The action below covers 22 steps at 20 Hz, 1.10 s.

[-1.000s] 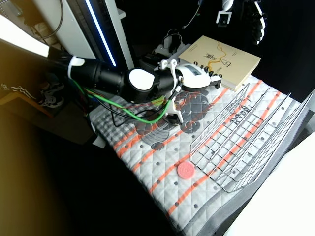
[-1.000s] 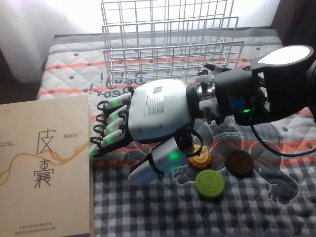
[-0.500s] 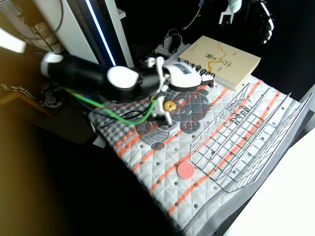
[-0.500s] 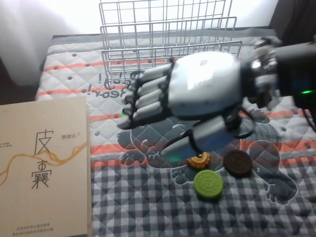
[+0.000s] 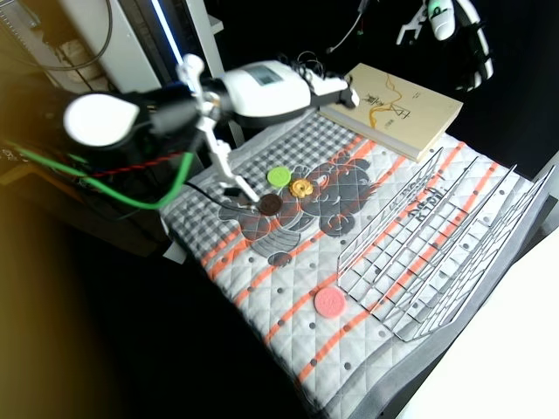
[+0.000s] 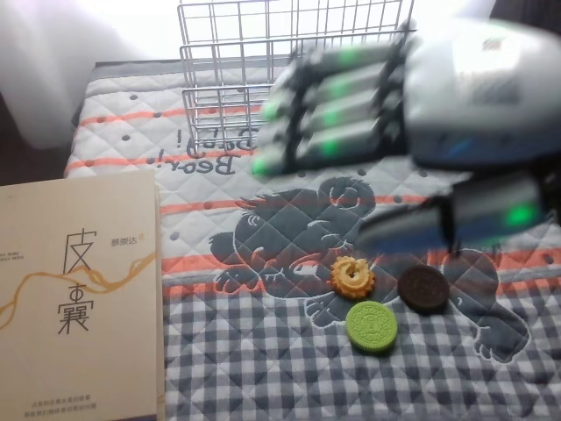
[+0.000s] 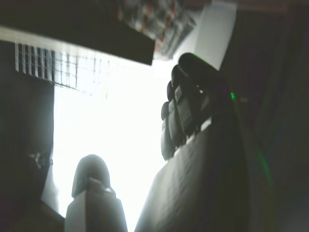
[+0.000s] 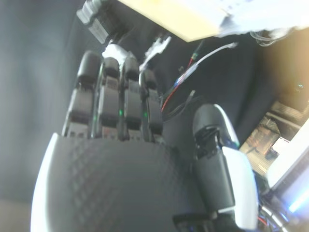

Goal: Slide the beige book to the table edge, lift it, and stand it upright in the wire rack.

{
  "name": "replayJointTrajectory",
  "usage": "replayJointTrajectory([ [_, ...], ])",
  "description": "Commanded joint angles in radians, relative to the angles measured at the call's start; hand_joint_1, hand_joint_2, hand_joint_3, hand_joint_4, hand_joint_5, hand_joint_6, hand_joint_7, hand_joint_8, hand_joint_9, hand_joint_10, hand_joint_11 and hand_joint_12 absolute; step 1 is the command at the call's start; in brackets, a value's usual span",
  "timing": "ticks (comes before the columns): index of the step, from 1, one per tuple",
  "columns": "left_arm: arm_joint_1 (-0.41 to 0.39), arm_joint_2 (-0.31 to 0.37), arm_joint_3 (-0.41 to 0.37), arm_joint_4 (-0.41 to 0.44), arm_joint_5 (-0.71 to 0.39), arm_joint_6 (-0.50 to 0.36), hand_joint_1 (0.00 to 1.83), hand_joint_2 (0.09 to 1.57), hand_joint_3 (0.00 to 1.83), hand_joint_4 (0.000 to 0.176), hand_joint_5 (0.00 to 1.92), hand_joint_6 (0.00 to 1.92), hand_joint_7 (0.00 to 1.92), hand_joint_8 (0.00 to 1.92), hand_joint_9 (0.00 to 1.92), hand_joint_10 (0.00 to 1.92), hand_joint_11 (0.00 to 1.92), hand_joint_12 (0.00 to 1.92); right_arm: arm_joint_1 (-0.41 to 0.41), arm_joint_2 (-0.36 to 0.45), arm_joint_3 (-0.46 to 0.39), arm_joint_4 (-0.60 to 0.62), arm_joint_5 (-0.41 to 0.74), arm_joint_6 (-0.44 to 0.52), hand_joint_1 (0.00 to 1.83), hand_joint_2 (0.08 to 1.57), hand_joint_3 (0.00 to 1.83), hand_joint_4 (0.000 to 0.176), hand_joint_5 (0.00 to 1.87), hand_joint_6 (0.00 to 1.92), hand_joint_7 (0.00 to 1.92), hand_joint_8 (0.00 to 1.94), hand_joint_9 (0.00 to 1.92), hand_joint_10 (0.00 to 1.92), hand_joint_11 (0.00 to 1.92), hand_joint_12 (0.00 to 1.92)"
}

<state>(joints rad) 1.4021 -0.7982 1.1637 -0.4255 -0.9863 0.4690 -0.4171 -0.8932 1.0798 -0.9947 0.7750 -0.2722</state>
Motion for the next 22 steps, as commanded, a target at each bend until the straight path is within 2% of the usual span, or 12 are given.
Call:
replayJointTrajectory([
  [1, -0.002, -0.003, 0.010, -0.021, -0.080, -0.020, 0.35, 0.90, 0.00, 0.110, 0.24, 0.00, 0.37, 0.00, 0.46, 0.00, 0.16, 1.14, 0.006, 0.005, -0.001, 0.117, 0.070, -0.028, 0.03, 1.36, 0.00, 0.000, 0.27, 0.00, 0.34, 0.00, 0.31, 0.01, 0.00, 0.77],
  [3, -0.002, -0.011, 0.023, -0.002, -0.058, -0.034, 0.37, 0.91, 0.00, 0.087, 0.21, 0.00, 0.36, 0.00, 0.42, 0.00, 0.10, 1.08, -0.023, 0.025, -0.002, 0.231, 0.109, -0.092, 0.09, 1.36, 0.00, 0.000, 0.18, 0.00, 0.22, 0.00, 0.26, 0.00, 0.00, 0.61],
  [7, -0.004, -0.044, 0.064, 0.017, -0.035, -0.106, 0.32, 0.87, 0.00, 0.110, 0.13, 0.00, 0.29, 0.00, 0.39, 0.00, 0.09, 1.24, -0.073, 0.022, -0.011, 0.268, 0.126, -0.097, 0.24, 1.32, 0.00, 0.000, 0.20, 0.01, 0.22, 0.01, 0.21, 0.00, 0.00, 0.54],
  [8, -0.006, -0.052, 0.071, 0.024, -0.034, -0.122, 0.35, 0.88, 0.00, 0.067, 0.08, 0.00, 0.22, 0.00, 0.36, 0.00, 0.08, 1.24, -0.074, 0.022, -0.011, 0.272, 0.127, -0.097, 0.25, 1.29, 0.00, 0.000, 0.20, 0.01, 0.26, 0.01, 0.24, 0.01, 0.00, 0.58],
  [9, -0.012, -0.058, 0.076, 0.031, -0.028, -0.127, 0.32, 0.86, 0.00, 0.065, 0.04, 0.00, 0.24, 0.01, 0.41, 0.02, 0.12, 1.27, -0.073, 0.022, -0.009, 0.279, 0.130, -0.097, 0.27, 1.29, 0.00, 0.000, 0.19, 0.00, 0.26, 0.01, 0.26, 0.01, 0.00, 0.61],
  [11, -0.042, -0.072, 0.089, 0.060, 0.005, -0.127, 0.31, 0.84, 0.00, 0.078, 0.01, 0.00, 0.27, 0.00, 0.51, 0.03, 0.25, 1.34, -0.073, 0.025, -0.008, 0.285, 0.137, -0.097, 0.22, 1.30, 0.00, 0.010, 0.18, 0.00, 0.25, 0.00, 0.25, 0.00, 0.00, 0.56],
  [12, -0.069, -0.087, 0.103, 0.091, 0.037, -0.138, 0.33, 0.83, 0.00, 0.089, 0.00, 0.00, 0.24, 0.00, 0.45, 0.01, 0.13, 1.41, -0.076, 0.028, -0.010, 0.287, 0.139, -0.097, 0.22, 1.29, 0.00, 0.004, 0.18, 0.00, 0.26, 0.01, 0.25, 0.00, 0.00, 0.54],
  [14, -0.111, -0.113, 0.127, 0.146, 0.079, -0.159, 0.30, 0.81, 0.00, 0.122, 0.00, 0.00, 0.28, 0.01, 0.50, 0.02, 0.20, 1.38, -0.082, 0.029, -0.011, 0.291, 0.139, -0.097, 0.22, 1.29, 0.00, 0.007, 0.19, 0.00, 0.24, 0.00, 0.23, 0.00, 0.00, 0.54],
  [15, -0.138, -0.125, 0.135, 0.179, 0.106, -0.161, 0.28, 0.80, 0.00, 0.104, 0.00, 0.00, 0.33, 0.01, 0.58, 0.04, 0.33, 1.27, -0.084, 0.029, -0.011, 0.293, 0.139, -0.097, 0.25, 1.28, 0.00, 0.000, 0.19, 0.00, 0.24, 0.00, 0.24, 0.00, 0.00, 0.57],
  [18, -0.185, -0.147, 0.147, 0.228, 0.144, -0.160, 0.24, 0.79, 0.00, 0.110, 0.00, 0.00, 0.43, 0.00, 0.68, 0.02, 0.46, 1.14, -0.086, 0.029, -0.012, 0.295, 0.140, -0.097, 0.27, 1.29, 0.00, 0.000, 0.19, 0.00, 0.27, 0.01, 0.27, 0.01, 0.00, 0.64],
  [20, -0.185, -0.149, 0.146, 0.230, 0.149, -0.160, 0.27, 0.81, 0.01, 0.132, 0.00, 0.00, 0.36, 0.00, 0.66, 0.00, 0.44, 1.12, -0.086, 0.028, -0.012, 0.296, 0.143, -0.097, 0.29, 1.29, 0.00, 0.000, 0.20, 0.00, 0.27, 0.00, 0.28, 0.01, 0.00, 0.70],
  [22, -0.186, -0.152, 0.147, 0.243, 0.161, -0.161, 0.30, 0.81, 0.00, 0.118, 0.00, 0.00, 0.34, 0.00, 0.64, 0.00, 0.43, 1.16, -0.088, 0.028, -0.012, 0.296, 0.144, -0.097, 0.33, 1.28, 0.00, 0.000, 0.21, 0.00, 0.29, 0.01, 0.31, 0.01, 0.00, 0.75],
])
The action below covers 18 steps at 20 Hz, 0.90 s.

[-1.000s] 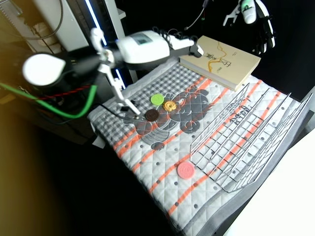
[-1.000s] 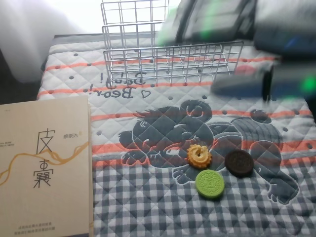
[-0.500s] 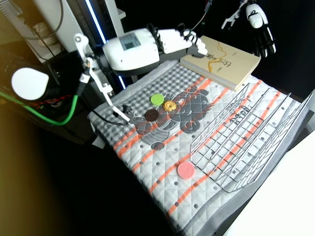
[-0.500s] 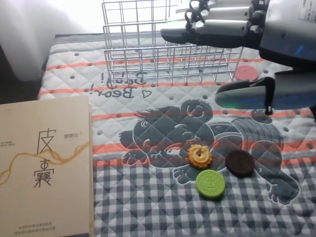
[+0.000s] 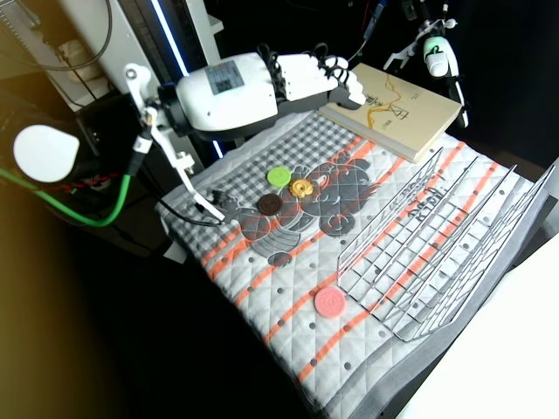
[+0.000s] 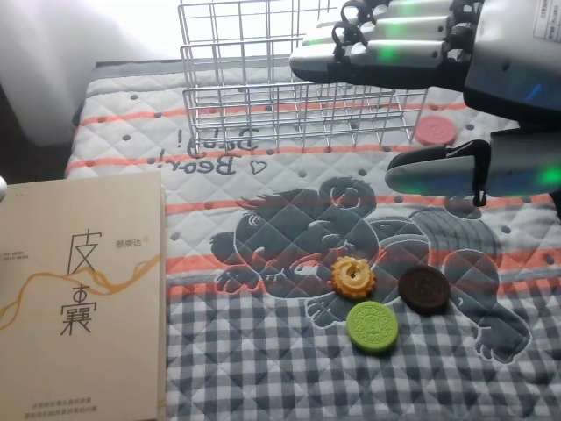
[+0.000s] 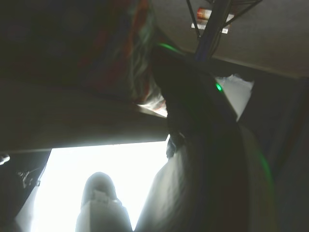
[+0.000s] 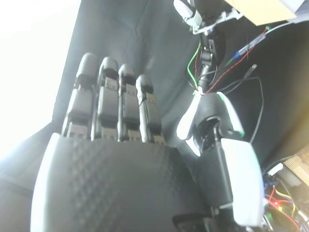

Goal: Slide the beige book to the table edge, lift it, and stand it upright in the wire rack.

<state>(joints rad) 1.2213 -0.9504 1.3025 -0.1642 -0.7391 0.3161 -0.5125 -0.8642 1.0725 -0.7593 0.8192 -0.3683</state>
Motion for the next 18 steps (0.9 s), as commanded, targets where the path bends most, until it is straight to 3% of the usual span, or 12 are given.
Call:
replayJointTrajectory([
  [1, -0.006, -0.002, 0.008, -0.014, -0.084, -0.008, 0.27, 0.81, 0.00, 0.127, 0.00, 0.00, 0.35, 0.00, 0.62, 0.00, 0.41, 1.17, 0.007, -0.002, -0.004, 0.061, 0.100, -0.001, 0.34, 1.28, 0.00, 0.000, 0.20, 0.00, 0.29, 0.01, 0.31, 0.01, 0.00, 0.76],
  [3, -0.007, -0.007, 0.009, -0.010, -0.081, -0.009, 0.35, 0.85, 0.00, 0.106, 0.00, 0.00, 0.34, 0.00, 0.63, 0.00, 0.39, 1.23, 0.007, -0.003, -0.004, 0.061, 0.100, -0.001, 0.36, 1.28, 0.00, 0.000, 0.20, 0.00, 0.30, 0.00, 0.31, 0.01, 0.00, 0.77],
  [7, -0.009, -0.007, 0.010, -0.006, -0.076, -0.013, 0.57, 0.86, 0.00, 0.124, 0.02, 0.01, 0.33, 0.01, 0.65, 0.01, 0.43, 1.18, 0.003, -0.007, -0.003, 0.061, 0.100, -0.001, 0.38, 1.28, 0.00, 0.000, 0.20, 0.00, 0.27, 0.00, 0.31, 0.00, 0.00, 0.82],
  [8, -0.009, -0.008, 0.010, -0.004, -0.074, -0.014, 0.60, 0.87, 0.00, 0.112, 0.06, 0.00, 0.36, 0.01, 0.68, 0.01, 0.46, 1.15, 0.001, -0.008, -0.003, 0.061, 0.100, -0.001, 0.38, 1.28, 0.00, 0.000, 0.20, 0.00, 0.28, 0.00, 0.33, 0.01, 0.00, 0.84],
  [9, -0.009, -0.009, 0.010, -0.001, -0.070, -0.014, 0.73, 0.91, 0.00, 0.069, 0.34, 0.02, 0.60, 0.03, 0.74, 0.02, 0.39, 1.13, -0.001, -0.009, -0.002, 0.061, 0.100, -0.001, 0.39, 1.29, 0.00, 0.000, 0.21, 0.00, 0.31, 0.01, 0.35, 0.01, 0.00, 0.89],
  [11, -0.009, -0.016, 0.014, -0.003, -0.065, -0.013, 0.90, 1.00, 0.00, 0.009, 0.63, 0.02, 0.85, 0.02, 0.90, 0.04, 0.45, 1.25, -0.003, -0.011, -0.002, 0.061, 0.100, -0.001, 0.40, 1.29, 0.00, 0.000, 0.21, 0.00, 0.33, 0.01, 0.38, 0.01, 0.00, 0.92],
  [12, -0.009, -0.021, 0.017, -0.013, -0.065, -0.010, 0.96, 1.04, 0.00, 0.000, 0.73, 0.02, 0.96, 0.03, 0.99, 0.07, 0.49, 1.36, -0.004, -0.011, -0.002, 0.062, 0.100, -0.001, 0.40, 1.29, 0.00, 0.000, 0.21, 0.00, 0.32, 0.00, 0.36, 0.00, 0.00, 0.89],
  [13, -0.009, -0.028, 0.022, -0.025, -0.068, -0.008, 1.27, 1.06, 0.00, 0.000, 0.82, 0.02, 1.05, 0.69, 1.08, 0.11, 0.55, 1.47, -0.005, -0.011, -0.002, 0.064, 0.100, -0.001, 0.41, 1.30, 0.00, 0.000, 0.22, 0.00, 0.32, 0.00, 0.36, 0.00, 0.00, 0.87],
  [14, -0.009, -0.034, 0.029, -0.038, -0.070, -0.008, 1.33, 1.08, 0.01, 0.000, 0.85, 0.01, 1.01, 0.91, 1.10, 0.12, 0.57, 1.49, -0.007, -0.011, -0.002, 0.066, 0.100, -0.001, 0.41, 1.30, 0.00, 0.000, 0.22, 0.00, 0.32, 0.00, 0.36, 0.00, 0.00, 0.87],
  [15, -0.010, -0.037, 0.033, -0.051, -0.071, -0.008, 1.26, 1.11, 0.01, 0.000, 0.91, 0.81, 0.97, 1.00, 1.17, 0.19, 0.66, 1.56, -0.008, -0.010, -0.002, 0.066, 0.100, -0.001, 0.41, 1.29, 0.00, 0.000, 0.23, 0.01, 0.33, 0.01, 0.36, 0.00, 0.00, 0.86],
  [16, -0.010, -0.037, 0.035, -0.057, -0.071, -0.006, 1.23, 1.16, 0.00, 0.000, 0.85, 1.10, 0.89, 1.14, 1.18, 0.28, 0.67, 1.66, -0.009, -0.008, -0.002, 0.067, 0.100, -0.001, 0.37, 1.30, 0.00, 0.000, 0.23, 0.00, 0.33, 0.00, 0.36, 0.00, 0.00, 0.85],
  [18, -0.009, -0.037, 0.044, -0.094, -0.075, 0.004, 1.22, 1.18, 0.00, 0.000, 0.81, 1.20, 0.85, 1.20, 0.96, 0.84, 0.67, 1.71, -0.014, -0.005, -0.002, 0.072, 0.100, -0.001, 0.36, 1.30, 0.00, 0.000, 0.23, 0.00, 0.34, 0.00, 0.36, 0.00, 0.00, 0.85],
])
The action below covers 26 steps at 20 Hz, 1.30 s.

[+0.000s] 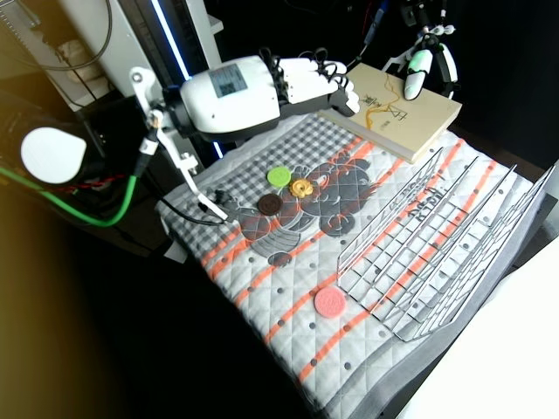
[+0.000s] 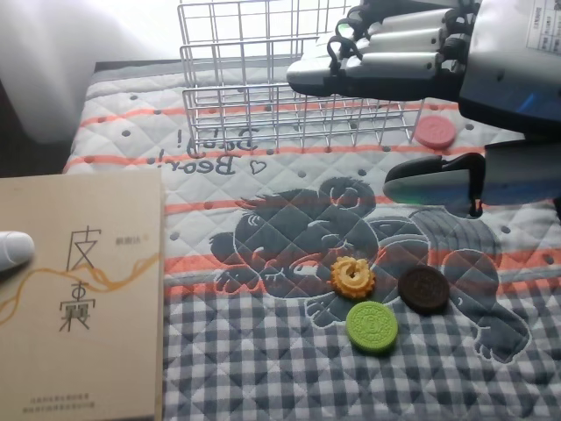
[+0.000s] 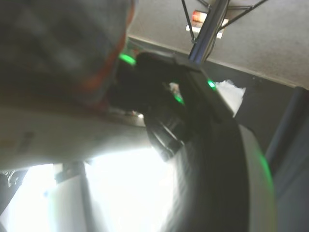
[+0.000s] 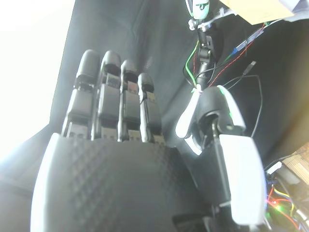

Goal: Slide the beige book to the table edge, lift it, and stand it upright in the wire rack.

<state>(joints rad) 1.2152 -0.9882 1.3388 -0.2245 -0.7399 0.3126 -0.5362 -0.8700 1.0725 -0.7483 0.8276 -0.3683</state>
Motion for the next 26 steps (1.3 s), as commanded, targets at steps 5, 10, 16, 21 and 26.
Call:
replayJointTrajectory([
  [5, -0.003, 0.036, 0.015, -0.131, -0.108, 0.051, 1.22, 1.18, 0.00, 0.000, 0.82, 1.19, 0.86, 1.19, 0.91, 1.01, 0.71, 1.72, -0.002, 0.006, -0.004, 0.069, 0.091, -0.001, 0.34, 1.32, 0.00, 0.000, 0.18, 0.00, 0.31, 0.00, 0.33, 0.00, 0.00, 0.81],
  [10, -0.003, 0.104, -0.021, -0.189, -0.258, 0.068, 1.24, 1.19, 0.00, 0.000, 0.92, 0.84, 0.81, 1.48, 0.65, 1.32, 0.47, 1.77, -0.012, 0.005, -0.003, 0.079, 0.091, -0.001, 0.18, 1.37, 0.01, 0.000, 0.26, 0.01, 0.35, 0.00, 0.36, 0.01, 0.02, 0.81],
  [16, -0.035, 0.158, -0.080, -0.168, -0.475, 0.076, 1.38, 1.06, 0.00, 0.000, 0.97, 0.85, 1.10, 0.72, 1.15, 0.90, 1.02, 0.77, -0.031, 0.010, -0.002, 0.109, 0.098, -0.001, 0.17, 1.38, 0.00, 0.000, 0.29, 0.00, 0.35, 0.00, 0.36, 0.00, 0.04, 0.75],
  [21, -0.221, 0.164, -0.077, -0.083, -0.421, 0.184, 1.50, 1.05, 0.00, 0.000, 1.03, 0.81, 1.08, 0.67, 1.11, 0.76, 0.92, 1.39, -0.075, 0.026, -0.009, 0.169, 0.130, -0.025, 0.15, 1.41, 0.01, 0.000, 0.31, 0.01, 0.37, 0.01, 0.36, 0.00, 0.04, 0.76],
  [26, -0.430, 0.130, -0.029, 0.009, -0.338, 0.222, 1.51, 1.01, 0.00, 0.000, 1.20, 0.47, 1.21, 0.51, 1.16, 0.69, 0.95, 1.33, -0.127, 0.073, -0.042, 0.239, 0.170, -0.087, 0.06, 1.36, 0.00, 0.000, 0.36, 0.00, 0.42, 0.00, 0.42, 0.00, 0.14, 0.67],
])
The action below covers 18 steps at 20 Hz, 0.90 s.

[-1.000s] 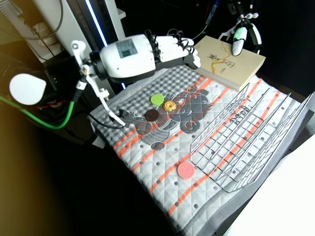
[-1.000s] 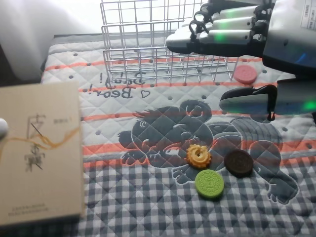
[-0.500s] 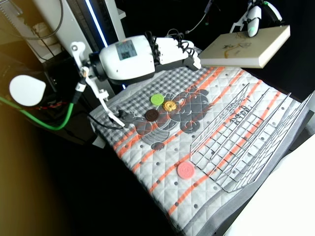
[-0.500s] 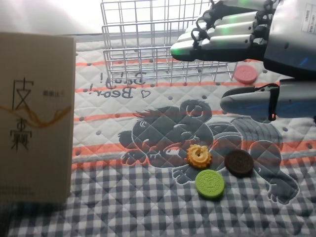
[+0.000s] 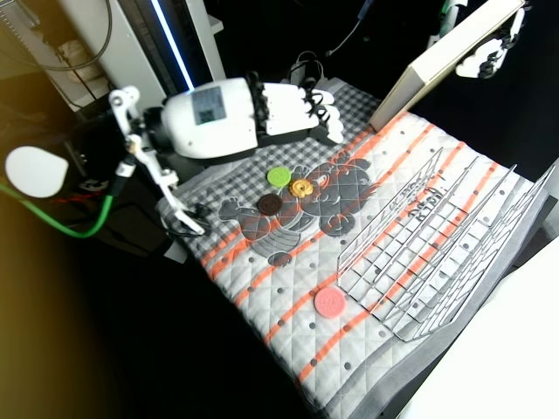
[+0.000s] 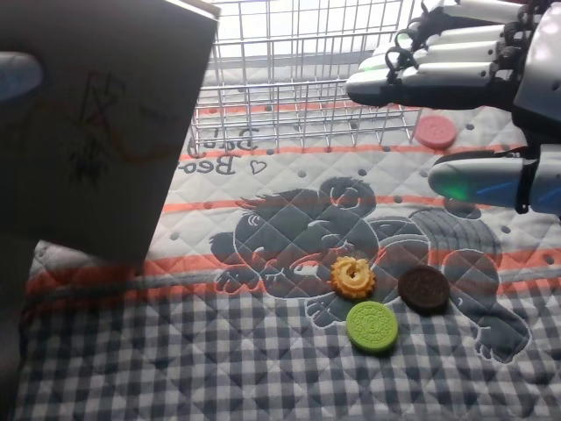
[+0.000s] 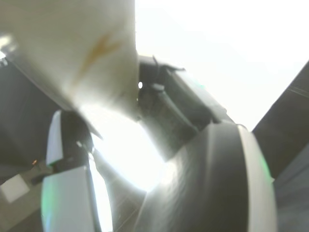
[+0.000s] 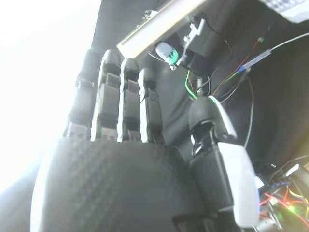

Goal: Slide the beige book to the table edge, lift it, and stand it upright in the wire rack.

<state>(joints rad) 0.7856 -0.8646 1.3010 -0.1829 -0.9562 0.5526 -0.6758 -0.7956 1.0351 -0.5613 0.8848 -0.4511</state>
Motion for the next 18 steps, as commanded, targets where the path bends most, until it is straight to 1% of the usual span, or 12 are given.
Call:
replayJointTrajectory([
  [1, -0.030, 0.007, 0.013, -0.024, -0.114, -0.012, 1.51, 1.01, 0.00, 0.000, 1.19, 0.50, 1.22, 0.48, 1.18, 0.65, 0.95, 1.33, 0.008, 0.000, -0.006, 0.053, 0.114, -0.006, 0.06, 1.36, 0.00, 0.000, 0.37, 0.00, 0.43, 0.00, 0.42, 0.00, 0.14, 0.65],
  [3, -0.087, 0.007, 0.027, -0.010, -0.093, -0.006, 1.51, 1.02, 0.00, 0.000, 1.13, 0.63, 1.18, 0.55, 1.16, 0.66, 0.93, 1.36, 0.002, -0.001, -0.004, 0.058, 0.114, -0.013, 0.01, 1.35, 0.00, 0.000, 0.34, 0.00, 0.41, 0.00, 0.41, 0.00, 0.16, 0.58],
  [4, -0.105, 0.007, 0.030, -0.009, -0.092, -0.001, 1.51, 1.02, 0.00, 0.000, 1.13, 0.62, 1.17, 0.60, 1.19, 0.60, 0.93, 1.37, 0.001, -0.004, -0.001, 0.062, 0.114, -0.015, 0.00, 1.37, 0.00, 0.000, 0.36, 0.01, 0.43, 0.01, 0.43, 0.01, 0.17, 0.59],
  [6, -0.153, -0.002, 0.035, 0.000, -0.094, 0.010, 1.51, 1.03, 0.00, 0.000, 1.12, 0.53, 1.18, 0.53, 1.18, 0.73, 0.93, 1.40, 0.000, -0.014, 0.006, 0.067, 0.114, -0.015, 0.00, 1.36, 0.00, 0.000, 0.38, 0.00, 0.47, 0.00, 0.48, 0.00, 0.23, 0.55],
  [7, -0.211, -0.023, 0.050, 0.024, -0.077, 0.011, 1.33, 1.04, 0.00, 0.000, 1.14, 0.58, 1.20, 0.70, 1.24, 0.62, 1.02, 1.06, -0.005, -0.018, 0.006, 0.068, 0.114, -0.015, 0.00, 1.35, 0.00, 0.000, 0.37, 0.00, 0.47, 0.00, 0.48, 0.00, 0.24, 0.54],
  [8, -0.248, -0.037, 0.060, 0.044, -0.060, 0.011, 1.33, 1.04, 0.00, 0.000, 1.14, 0.58, 1.20, 0.70, 1.24, 0.62, 1.02, 1.06, -0.010, -0.019, 0.006, 0.070, 0.114, -0.015, 0.00, 1.35, 0.00, 0.000, 0.37, 0.00, 0.47, 0.00, 0.48, 0.00, 0.24, 0.54],
  [9, -0.289, -0.050, 0.073, 0.070, -0.038, 0.013, 1.39, 1.05, 0.00, 0.000, 1.08, 0.60, 1.14, 0.69, 1.12, 0.98, 1.08, 0.92, -0.016, -0.020, 0.006, 0.072, 0.114, -0.015, 0.01, 1.35, 0.00, 0.000, 0.37, 0.00, 0.45, 0.00, 0.44, 0.00, 0.21, 0.53],
  [10, -0.376, -0.073, 0.090, 0.118, 0.006, 0.027, 1.50, 1.05, 0.00, 0.000, 1.06, 0.63, 1.13, 0.63, 1.15, 0.82, 0.87, 1.43, -0.027, -0.022, 0.006, 0.079, 0.114, -0.015, 0.00, 1.34, 0.00, 0.000, 0.37, 0.00, 0.43, 0.00, 0.45, 0.00, 0.27, 0.48],
  [11, -0.442, -0.091, 0.100, 0.147, 0.037, 0.046, 1.50, 1.05, 0.00, 0.000, 1.06, 0.63, 1.13, 0.63, 1.15, 0.82, 0.87, 1.43, -0.031, -0.024, 0.006, 0.083, 0.116, -0.015, 0.00, 1.34, 0.00, 0.000, 0.37, 0.00, 0.43, 0.00, 0.45, 0.00, 0.27, 0.48],
  [12, -0.494, -0.108, 0.105, 0.154, 0.055, 0.073, 1.50, 1.07, 0.00, 0.000, 0.99, 0.81, 1.09, 0.66, 1.12, 0.88, 0.79, 1.48, -0.036, -0.026, 0.007, 0.087, 0.119, -0.015, 0.00, 1.37, 0.00, 0.000, 0.38, 0.00, 0.43, 0.00, 0.45, 0.00, 0.30, 0.44],
  [14, -0.526, -0.132, 0.110, 0.117, 0.040, 0.113, 1.50, 1.06, 0.00, 0.000, 0.99, 0.89, 1.06, 0.68, 1.13, 0.80, 0.82, 1.46, -0.051, -0.034, 0.012, 0.099, 0.128, -0.015, 0.00, 1.38, 0.00, 0.000, 0.37, 0.00, 0.41, 0.00, 0.42, 0.00, 0.30, 0.37],
  [18, -0.540, -0.156, 0.131, 0.068, 0.018, 0.114, 1.50, 1.04, 0.00, 0.000, 1.08, 0.68, 1.08, 0.60, 1.19, 0.71, 0.91, 1.44, -0.061, -0.049, 0.018, 0.103, 0.129, -0.015, 0.05, 1.39, 0.00, 0.000, 0.36, 0.00, 0.36, 0.00, 0.37, 0.00, 0.22, 0.40],
])
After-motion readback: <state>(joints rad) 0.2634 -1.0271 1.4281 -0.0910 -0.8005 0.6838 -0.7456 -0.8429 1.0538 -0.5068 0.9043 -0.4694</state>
